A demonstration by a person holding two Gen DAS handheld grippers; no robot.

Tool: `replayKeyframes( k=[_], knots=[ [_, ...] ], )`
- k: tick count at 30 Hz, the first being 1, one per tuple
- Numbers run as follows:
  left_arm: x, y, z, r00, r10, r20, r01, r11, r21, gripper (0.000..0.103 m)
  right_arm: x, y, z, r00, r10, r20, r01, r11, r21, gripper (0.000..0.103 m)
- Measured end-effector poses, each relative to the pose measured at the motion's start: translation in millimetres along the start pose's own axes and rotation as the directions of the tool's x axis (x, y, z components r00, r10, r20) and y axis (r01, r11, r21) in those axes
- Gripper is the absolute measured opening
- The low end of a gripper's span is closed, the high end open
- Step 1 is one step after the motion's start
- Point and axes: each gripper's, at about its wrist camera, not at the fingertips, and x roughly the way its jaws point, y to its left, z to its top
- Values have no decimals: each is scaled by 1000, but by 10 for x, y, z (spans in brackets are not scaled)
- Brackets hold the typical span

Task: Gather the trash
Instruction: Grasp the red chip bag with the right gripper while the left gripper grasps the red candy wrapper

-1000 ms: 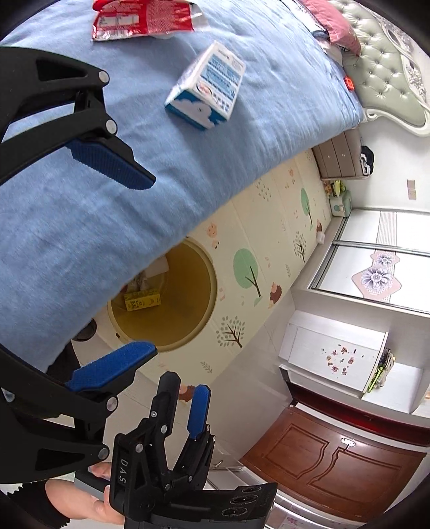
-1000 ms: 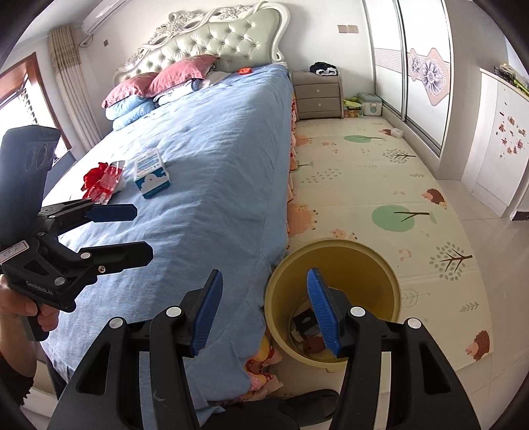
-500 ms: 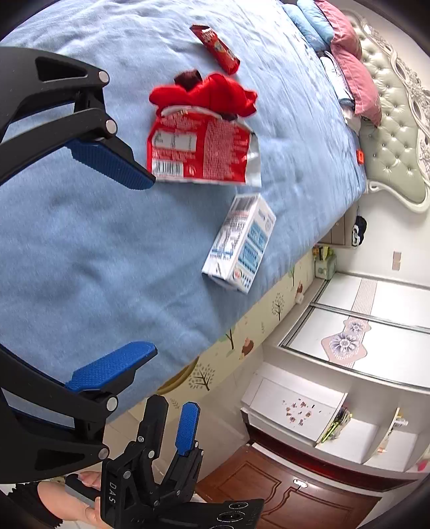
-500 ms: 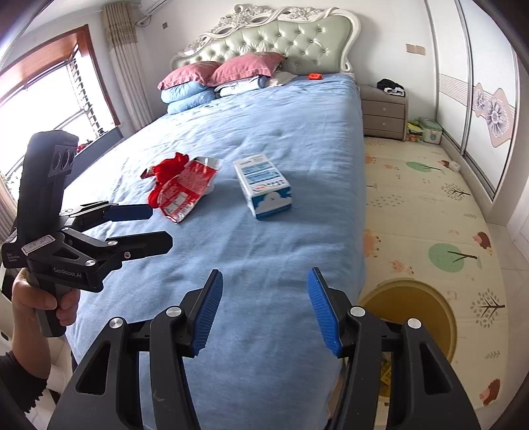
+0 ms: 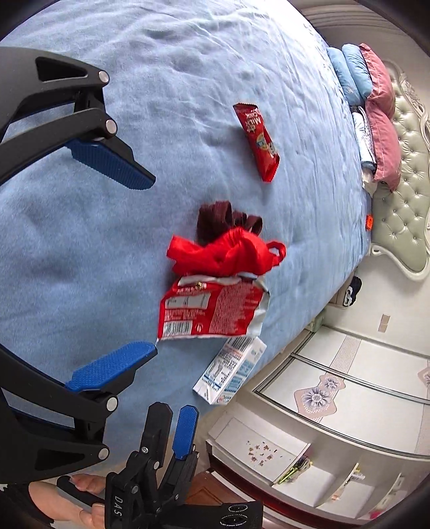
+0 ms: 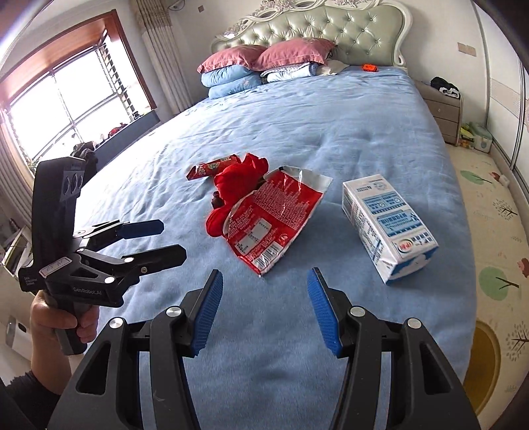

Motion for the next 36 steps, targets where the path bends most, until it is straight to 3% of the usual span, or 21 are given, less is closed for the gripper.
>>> replayKeyframes(
  k=[8, 14, 15, 16, 18, 19, 26, 31, 36],
  knots=[
    [193, 392, 158, 1000, 6, -2, -6, 1000, -23, 93, 558, -342, 332, 992, 92, -87, -76, 984, 163, 53],
    [333, 586, 276, 1000, 17, -14, -17, 999, -37, 93, 829, -500, 445, 974, 196, -114, -164, 957, 239, 52],
    [344, 617, 288, 1000, 20, -14, -21, 999, -38, 93, 851, -509, 455, 975, 189, -117, -157, 958, 238, 47],
    [355, 646, 300, 1000, 23, -14, -23, 999, -40, 93, 864, -508, 455, 976, 183, -116, -152, 961, 230, 31],
    [368, 704, 315, 1000, 25, -13, -26, 999, -45, 93, 853, -493, 437, 979, 170, -113, -144, 967, 209, 13],
    [377, 739, 322, 1000, 27, -13, -27, 998, -48, 93, 837, -492, 424, 980, 172, -105, -148, 968, 201, 10],
    [458, 911, 362, 999, 37, -20, -39, 996, -75, 93, 646, -394, 432, 991, 133, -33, -127, 983, 135, 2],
    [422, 998, 393, 998, 62, -8, -62, 996, -66, 93, 431, -330, 454, 995, 89, 33, -92, 990, 107, 1],
    [422, 1205, 543, 994, 113, 4, -112, 993, -47, 93, 282, -301, 476, 987, 137, 85, -146, 983, 111, 1]
  ],
)
